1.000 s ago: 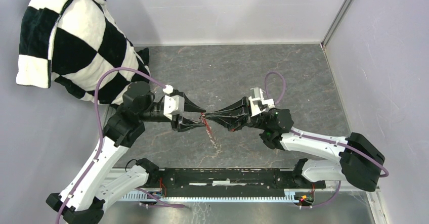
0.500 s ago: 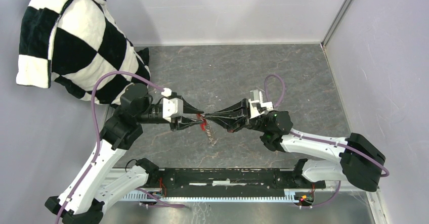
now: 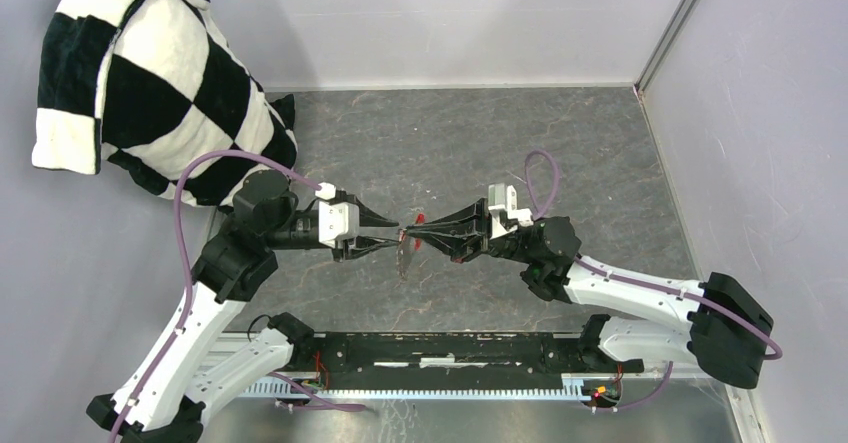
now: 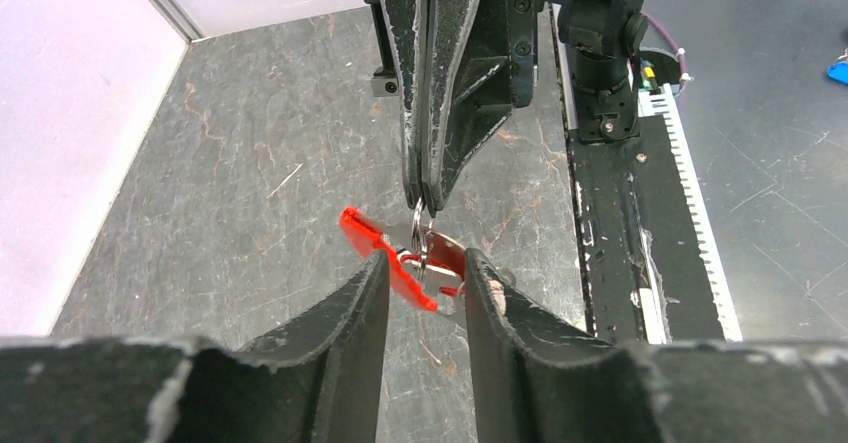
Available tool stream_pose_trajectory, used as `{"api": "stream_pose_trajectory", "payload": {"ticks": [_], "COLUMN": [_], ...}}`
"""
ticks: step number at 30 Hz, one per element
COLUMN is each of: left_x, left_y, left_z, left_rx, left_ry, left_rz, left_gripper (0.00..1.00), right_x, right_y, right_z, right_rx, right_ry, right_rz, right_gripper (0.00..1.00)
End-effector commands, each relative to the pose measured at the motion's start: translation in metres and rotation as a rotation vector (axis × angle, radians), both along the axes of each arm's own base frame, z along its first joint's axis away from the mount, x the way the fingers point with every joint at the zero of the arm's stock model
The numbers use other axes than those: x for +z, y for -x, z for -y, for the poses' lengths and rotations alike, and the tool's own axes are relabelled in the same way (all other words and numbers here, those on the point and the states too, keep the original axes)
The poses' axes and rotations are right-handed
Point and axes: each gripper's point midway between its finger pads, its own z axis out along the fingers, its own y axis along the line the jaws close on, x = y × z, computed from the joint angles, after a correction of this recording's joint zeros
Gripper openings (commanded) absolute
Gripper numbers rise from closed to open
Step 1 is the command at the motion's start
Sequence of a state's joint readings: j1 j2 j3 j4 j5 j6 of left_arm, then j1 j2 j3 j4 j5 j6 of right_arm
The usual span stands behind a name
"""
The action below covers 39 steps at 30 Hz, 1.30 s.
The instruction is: Put the keys on the keyring
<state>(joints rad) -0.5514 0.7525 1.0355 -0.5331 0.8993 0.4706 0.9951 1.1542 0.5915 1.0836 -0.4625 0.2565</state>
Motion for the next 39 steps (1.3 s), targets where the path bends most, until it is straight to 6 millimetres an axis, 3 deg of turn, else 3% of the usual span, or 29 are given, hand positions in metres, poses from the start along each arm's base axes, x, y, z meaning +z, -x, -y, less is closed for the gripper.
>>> {"api": "stream_pose_trajectory", "payload": {"ticks": [1, 11, 19, 22, 26, 30, 39], "left_x": [0.01, -0.002, -0.018, -0.015, -0.013, -0.013, -0.016], "left_y": [0.002, 0.005, 0.012, 0.013, 0.013, 0.014, 0.019], "left_z": [-0.001, 0.003, -0.002, -0.003, -0.004, -0.003, -0.004], "left_rx": [-0.018, -0.064, -0.093, -0.087, -0.081, -0.086, -0.112], "left_ry": [0.003, -0.016, -0.075, -0.074, -0.071, -0.069, -0.081], "left_rz": [0.067, 0.021, 0.006, 0.01, 0.008, 0.002, 0.007], "left_gripper": [0.38, 0.35, 0.16, 0.18, 0.32, 0.34, 0.13], "right_x": [0.019, 0.017, 0.016, 0.015, 0.015, 0.014, 0.012], "right_y": [0.002, 0.012, 0.012, 0.012, 0.012, 0.015, 0.021], "right_z": [0.004, -0.006, -0.007, -0.006, -0.004, -0.004, -0.005], "right_rx": [-0.019, 0.074, 0.074, 0.069, 0.066, 0.077, 0.123], "right_ry": [-0.035, -0.017, -0.014, -0.008, -0.001, 0.003, 0.011], "right_rz": [0.057, 0.049, 0.049, 0.05, 0.053, 0.048, 0.043], "right_gripper": [0.0, 0.0, 0.0, 0.0, 0.0, 0.01, 0.01]}}
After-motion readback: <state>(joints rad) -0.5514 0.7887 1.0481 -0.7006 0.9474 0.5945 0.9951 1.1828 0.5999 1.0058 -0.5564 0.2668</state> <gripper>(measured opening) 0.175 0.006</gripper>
